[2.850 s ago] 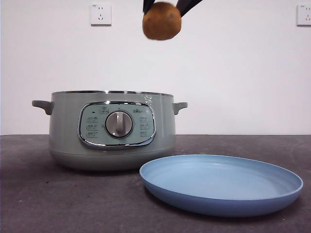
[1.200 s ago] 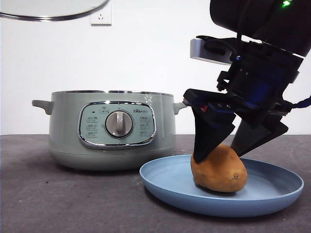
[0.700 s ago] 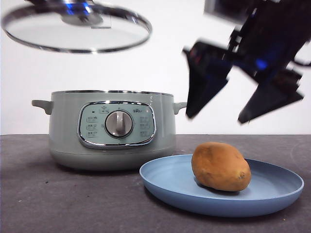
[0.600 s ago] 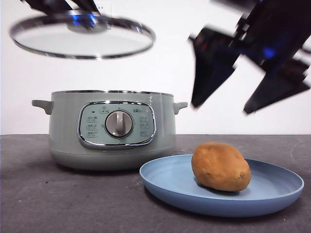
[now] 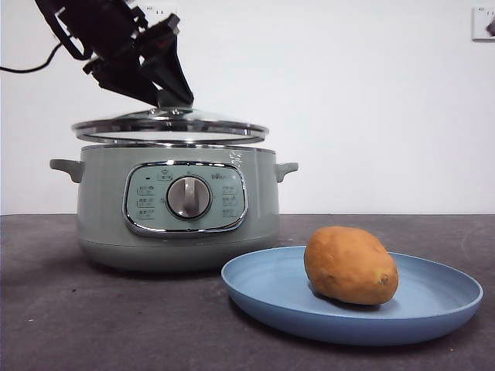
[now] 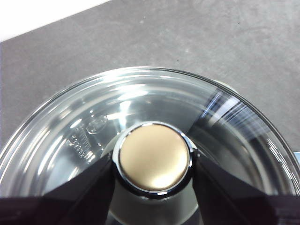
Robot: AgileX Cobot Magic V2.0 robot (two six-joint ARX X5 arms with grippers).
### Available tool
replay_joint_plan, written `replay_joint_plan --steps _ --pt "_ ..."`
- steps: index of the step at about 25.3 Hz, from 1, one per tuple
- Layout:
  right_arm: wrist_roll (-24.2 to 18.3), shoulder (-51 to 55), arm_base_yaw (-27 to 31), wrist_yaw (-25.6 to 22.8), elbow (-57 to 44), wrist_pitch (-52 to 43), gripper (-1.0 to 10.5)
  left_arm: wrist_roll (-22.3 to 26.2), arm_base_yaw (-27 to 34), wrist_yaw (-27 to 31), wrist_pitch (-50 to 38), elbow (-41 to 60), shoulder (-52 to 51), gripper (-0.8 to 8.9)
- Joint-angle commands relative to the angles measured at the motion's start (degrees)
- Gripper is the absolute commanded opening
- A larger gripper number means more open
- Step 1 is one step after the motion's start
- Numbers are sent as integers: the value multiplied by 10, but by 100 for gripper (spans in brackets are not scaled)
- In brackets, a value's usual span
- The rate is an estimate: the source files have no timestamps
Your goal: Take the potato out from the steamer,put the potato on the plate,close the lid
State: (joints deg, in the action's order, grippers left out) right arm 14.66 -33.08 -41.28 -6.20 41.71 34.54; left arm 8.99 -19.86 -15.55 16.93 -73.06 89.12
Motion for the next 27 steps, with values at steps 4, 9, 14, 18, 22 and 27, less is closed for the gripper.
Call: replay_joint_plan --steps 4,9,14,18,22,27 --pt "9 9 0 -12 -2 26 567 5 -9 6 -32 -5 16 -8" --pt "9 8 0 -17 -2 26 567 5 -19 12 -40 -5 21 -9" --pt "9 8 0 -16 -2 27 567 5 -23 22 -38 -5 29 -9" --pt "9 8 0 -16 -2 30 567 5 -23 22 -37 -5 36 -9" --pt "8 8 0 -16 -2 30 567 2 -23 20 -31 -5 37 -8" --pt "7 8 0 -16 -2 30 567 0 -23 20 -16 -5 37 219"
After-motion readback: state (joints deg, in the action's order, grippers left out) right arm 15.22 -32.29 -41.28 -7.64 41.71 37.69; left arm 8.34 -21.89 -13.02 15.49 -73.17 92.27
